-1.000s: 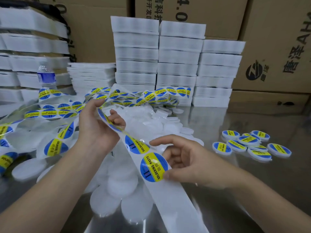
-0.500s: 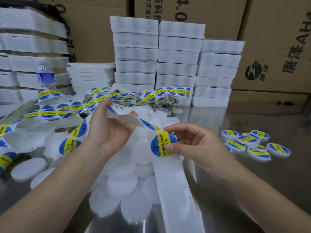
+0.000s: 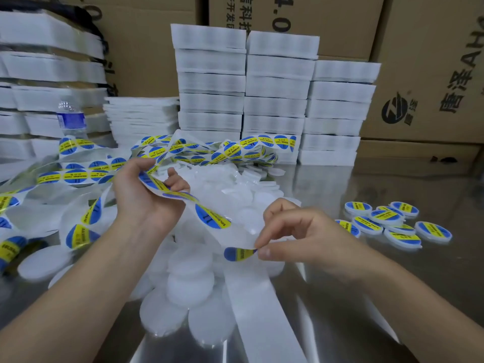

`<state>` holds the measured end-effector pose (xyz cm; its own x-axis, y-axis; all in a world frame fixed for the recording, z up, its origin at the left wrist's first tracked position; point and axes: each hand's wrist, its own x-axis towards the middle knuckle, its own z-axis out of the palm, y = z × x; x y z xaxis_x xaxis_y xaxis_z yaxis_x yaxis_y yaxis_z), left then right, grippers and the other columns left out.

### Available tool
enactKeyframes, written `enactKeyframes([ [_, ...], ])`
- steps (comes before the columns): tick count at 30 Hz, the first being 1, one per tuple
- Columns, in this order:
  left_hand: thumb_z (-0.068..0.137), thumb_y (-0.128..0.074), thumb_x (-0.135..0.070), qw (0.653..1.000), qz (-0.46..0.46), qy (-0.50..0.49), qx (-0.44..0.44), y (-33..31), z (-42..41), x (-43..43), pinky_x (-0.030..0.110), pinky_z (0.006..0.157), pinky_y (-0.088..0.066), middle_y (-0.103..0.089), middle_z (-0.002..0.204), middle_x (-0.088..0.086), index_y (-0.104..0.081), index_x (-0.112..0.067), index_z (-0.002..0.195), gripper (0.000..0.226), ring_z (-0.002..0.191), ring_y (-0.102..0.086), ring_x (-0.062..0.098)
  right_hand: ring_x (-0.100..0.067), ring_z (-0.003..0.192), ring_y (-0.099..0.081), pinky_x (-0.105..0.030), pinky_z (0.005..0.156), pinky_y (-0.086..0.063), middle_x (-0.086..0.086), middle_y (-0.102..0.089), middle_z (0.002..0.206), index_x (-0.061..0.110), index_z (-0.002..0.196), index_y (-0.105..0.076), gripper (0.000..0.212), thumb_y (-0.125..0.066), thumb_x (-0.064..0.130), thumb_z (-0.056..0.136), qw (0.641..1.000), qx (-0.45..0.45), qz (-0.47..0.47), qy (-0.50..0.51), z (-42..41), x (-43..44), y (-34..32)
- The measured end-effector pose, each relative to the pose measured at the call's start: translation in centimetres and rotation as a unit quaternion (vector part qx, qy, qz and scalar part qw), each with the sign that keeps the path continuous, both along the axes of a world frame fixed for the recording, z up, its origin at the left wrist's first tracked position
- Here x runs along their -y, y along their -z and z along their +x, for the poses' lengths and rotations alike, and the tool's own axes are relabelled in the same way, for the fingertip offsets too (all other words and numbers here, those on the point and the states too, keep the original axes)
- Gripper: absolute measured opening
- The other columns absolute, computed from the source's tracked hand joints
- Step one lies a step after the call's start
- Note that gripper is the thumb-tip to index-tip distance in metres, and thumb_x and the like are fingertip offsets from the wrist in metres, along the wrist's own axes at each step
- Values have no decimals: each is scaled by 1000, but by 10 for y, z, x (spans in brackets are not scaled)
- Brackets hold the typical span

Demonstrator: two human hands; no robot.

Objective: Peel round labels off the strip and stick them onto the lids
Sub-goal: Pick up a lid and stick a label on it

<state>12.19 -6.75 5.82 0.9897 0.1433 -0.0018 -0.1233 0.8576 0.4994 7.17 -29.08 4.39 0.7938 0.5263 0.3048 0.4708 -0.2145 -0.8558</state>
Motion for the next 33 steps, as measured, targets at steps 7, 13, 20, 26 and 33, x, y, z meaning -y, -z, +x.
enactKeyframes([
  [7,89,-47,-30,999,-46,16,16,-1,2,0,33,79,-48,-58,120,19,-54,-11,113,32,102,-59,29,-13,67,-48,-25,74,-46,3,-50,72,19,63,-70,19,-78,36,60,947,-130,243,-164,4,19,-9],
  [13,85,-46,-35,989,75,125,-5,0,-4,7,32,73,-44,-60,87,13,-68,3,78,45,70,-54,18,-6,57,-48,-15,62,-43,8,-58,66,35,101,-69,35,-75,25,68,986,-20,44,162,18,18,-1],
  [20,68,-52,-31,944,193,267,-15,-1,-17,17,53,84,-51,-60,111,41,-40,16,123,73,101,-64,46,4,98,-44,-14,82,-34,24,-47,114,54,138,-18,88,-69,61,66,933,88,-286,198,26,13,34],
  [26,70,-55,-39,910,241,337,-8,-1,-18,18,49,73,-58,-62,114,34,-40,10,127,77,98,-67,41,8,90,-47,-15,79,-37,20,-48,111,45,139,-25,77,-66,56,75,940,80,-241,229,33,11,43],
  [33,51,-64,-23,899,266,347,1,10,-16,26,45,71,-59,-64,112,32,-38,7,132,90,90,-69,38,-4,107,-49,-24,91,-40,16,-51,110,43,139,-28,83,-71,54,69,947,66,-215,231,37,8,49],
])
